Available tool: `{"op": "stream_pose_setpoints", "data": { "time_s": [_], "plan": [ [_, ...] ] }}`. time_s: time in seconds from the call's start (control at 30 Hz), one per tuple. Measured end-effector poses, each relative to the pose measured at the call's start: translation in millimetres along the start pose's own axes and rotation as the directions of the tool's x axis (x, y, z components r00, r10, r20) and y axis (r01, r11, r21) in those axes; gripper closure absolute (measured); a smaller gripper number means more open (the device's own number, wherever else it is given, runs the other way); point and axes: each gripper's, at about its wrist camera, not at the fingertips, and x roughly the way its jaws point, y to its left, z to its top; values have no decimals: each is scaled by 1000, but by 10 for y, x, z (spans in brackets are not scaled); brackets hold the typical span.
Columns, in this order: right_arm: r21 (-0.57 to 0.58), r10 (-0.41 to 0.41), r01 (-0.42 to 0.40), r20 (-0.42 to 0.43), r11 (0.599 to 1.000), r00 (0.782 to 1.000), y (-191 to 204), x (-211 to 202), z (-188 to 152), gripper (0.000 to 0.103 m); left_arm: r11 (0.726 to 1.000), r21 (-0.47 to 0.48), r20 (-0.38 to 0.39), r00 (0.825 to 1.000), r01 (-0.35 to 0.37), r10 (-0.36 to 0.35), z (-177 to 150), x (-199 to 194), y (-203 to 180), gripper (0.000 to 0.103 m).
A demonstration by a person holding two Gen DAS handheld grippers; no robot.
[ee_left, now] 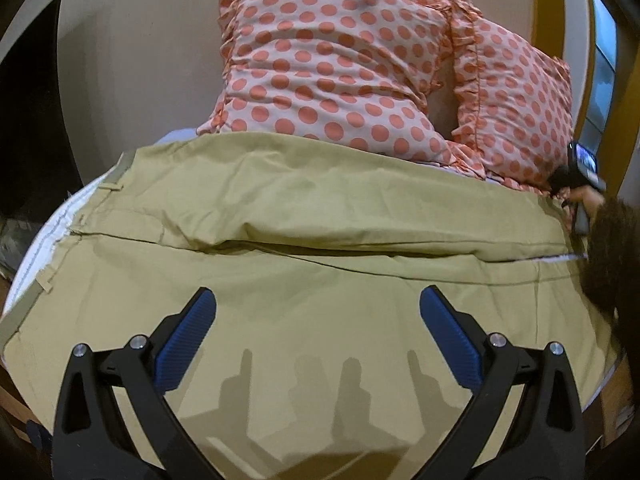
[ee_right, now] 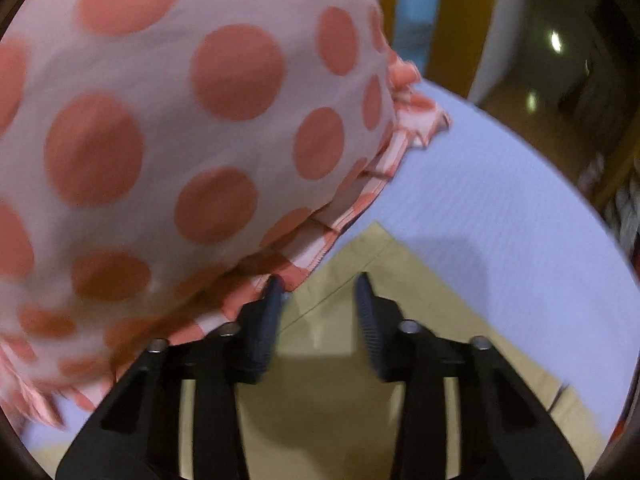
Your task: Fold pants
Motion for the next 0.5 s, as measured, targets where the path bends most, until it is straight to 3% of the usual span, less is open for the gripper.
{"op": "stream_pose_setpoints", "data": {
  "time_s": [0.1,0.17,0.27,0.33,0.37,0.5],
  "plan": [
    [-26,98,-97,41,995,994,-171,-12,-142,92,999,-30,6,1000,9,-9,49,-7,92,2],
    [4,186,-186,45,982,982,-355,-5,-185,97,999,-44,23,999,23,-22,100,-42,158,2],
    [122,361,-369,81,922,929,-737,-115,-359,98,993,-86,41,996,85,-82,257,-77,318,2],
    [144,484,-510,178,848,857,-1084,-412,-559,98,982,-113,51,988,151,-146,351,-79,416,2],
    [142,513,-543,203,828,834,-1191,-496,-609,98,974,-130,56,982,185,-179,410,-64,468,2],
    [146,666,-729,320,668,674,-1826,-1119,-1196,99,932,-248,27,964,263,-264,755,236,671,2]
  ]
}}
